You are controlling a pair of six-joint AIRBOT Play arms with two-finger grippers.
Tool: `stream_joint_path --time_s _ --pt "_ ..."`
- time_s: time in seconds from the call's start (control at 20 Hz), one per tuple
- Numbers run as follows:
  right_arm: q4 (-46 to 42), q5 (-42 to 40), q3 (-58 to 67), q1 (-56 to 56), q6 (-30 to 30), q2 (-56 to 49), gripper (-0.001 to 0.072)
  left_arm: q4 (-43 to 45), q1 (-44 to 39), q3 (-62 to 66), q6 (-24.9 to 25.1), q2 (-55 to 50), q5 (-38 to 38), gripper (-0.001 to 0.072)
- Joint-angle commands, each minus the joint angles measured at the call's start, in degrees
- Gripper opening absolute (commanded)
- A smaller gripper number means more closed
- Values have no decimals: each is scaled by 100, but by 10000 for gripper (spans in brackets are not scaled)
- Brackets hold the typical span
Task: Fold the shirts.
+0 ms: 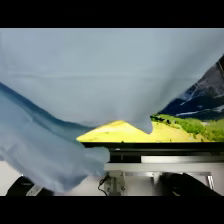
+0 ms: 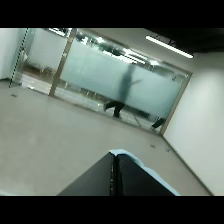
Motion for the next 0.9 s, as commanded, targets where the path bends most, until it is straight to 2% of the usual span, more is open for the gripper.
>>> stream_joint_path --time_s 0.0,0.15,0.25,0.45,0.65,0.75,0.85 --pt "-765 885 17 -96 13 -743 46 -9 4 -20 645 -549 -463 27" --pt "-669 752 17 -1027 181 -1613 45 -9 4 -20 964 -1416 -546 26" --pt "-127 240 17 -1888 273 -2225 45 -9 4 -20 1001 -2083 -407 26" --pt "1480 -1550 17 -3204 273 -3423 46 -466 4 -17 994 -3421 20 27" --pt "2317 -3307 17 -3713 278 -4398 47 -1443 4 -17 994 -4542 382 27" --pt "2647 -3609 17 -3775 289 -4830 47 -1766 0 -17 994 -5051 330 27" --pt "2920 -3449 17 -3773 289 -5250 47 -1965 -31 -17 994 -5515 186 27"
